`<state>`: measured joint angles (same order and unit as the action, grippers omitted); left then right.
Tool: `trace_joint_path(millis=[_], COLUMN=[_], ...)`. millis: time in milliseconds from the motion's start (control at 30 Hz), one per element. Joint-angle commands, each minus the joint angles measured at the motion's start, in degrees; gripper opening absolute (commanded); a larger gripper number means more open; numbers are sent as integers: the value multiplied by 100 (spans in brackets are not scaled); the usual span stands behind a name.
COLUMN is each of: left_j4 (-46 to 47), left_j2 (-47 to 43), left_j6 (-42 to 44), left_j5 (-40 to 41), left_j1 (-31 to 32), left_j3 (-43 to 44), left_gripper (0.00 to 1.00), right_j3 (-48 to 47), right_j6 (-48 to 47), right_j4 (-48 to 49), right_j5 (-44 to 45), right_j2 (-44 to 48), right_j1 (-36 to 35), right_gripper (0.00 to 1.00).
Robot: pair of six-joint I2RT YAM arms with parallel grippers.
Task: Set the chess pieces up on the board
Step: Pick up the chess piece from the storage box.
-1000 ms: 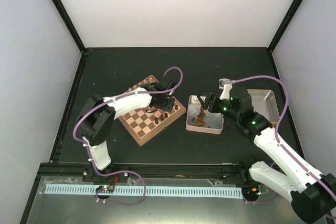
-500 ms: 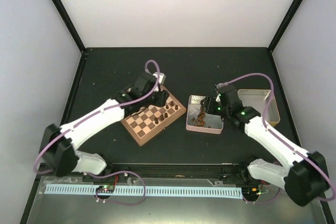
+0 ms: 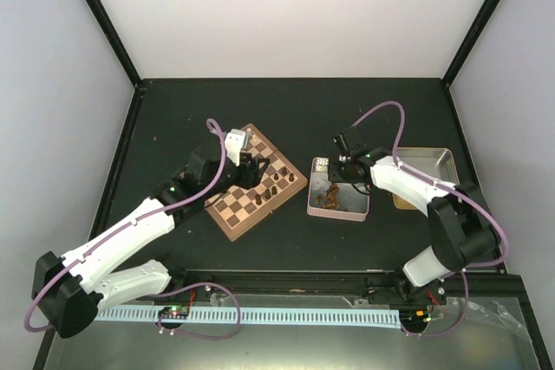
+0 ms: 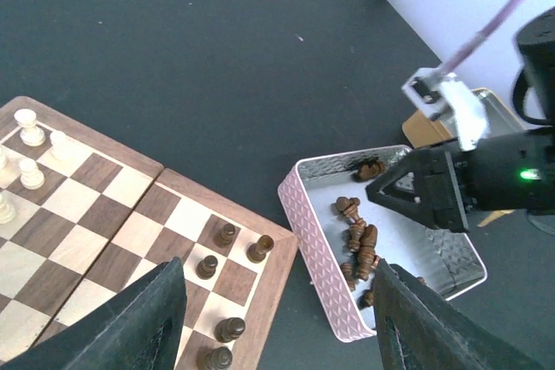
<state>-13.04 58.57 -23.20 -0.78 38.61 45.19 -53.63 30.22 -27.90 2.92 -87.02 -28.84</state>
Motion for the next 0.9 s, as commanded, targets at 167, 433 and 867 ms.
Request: trace_joint_path(millis=[167, 433, 867], left_j4=[441, 363, 219], left_j2=[-164, -93, 65], left_j6=[-185, -184, -207], left_j5=[-629, -681, -729], left_j1=[-47, -60, -56], left_j3=[-230, -222, -116], left_gripper=[61, 61, 61], right_j3=[-327, -395, -477], right_j6=[-288, -365, -407], right_j4=[-354, -319, -8], right_j5=[280, 81, -51], right_j2=[-656, -1044, -1507], right_j1=[9, 10, 10], right_gripper=[25, 22, 7])
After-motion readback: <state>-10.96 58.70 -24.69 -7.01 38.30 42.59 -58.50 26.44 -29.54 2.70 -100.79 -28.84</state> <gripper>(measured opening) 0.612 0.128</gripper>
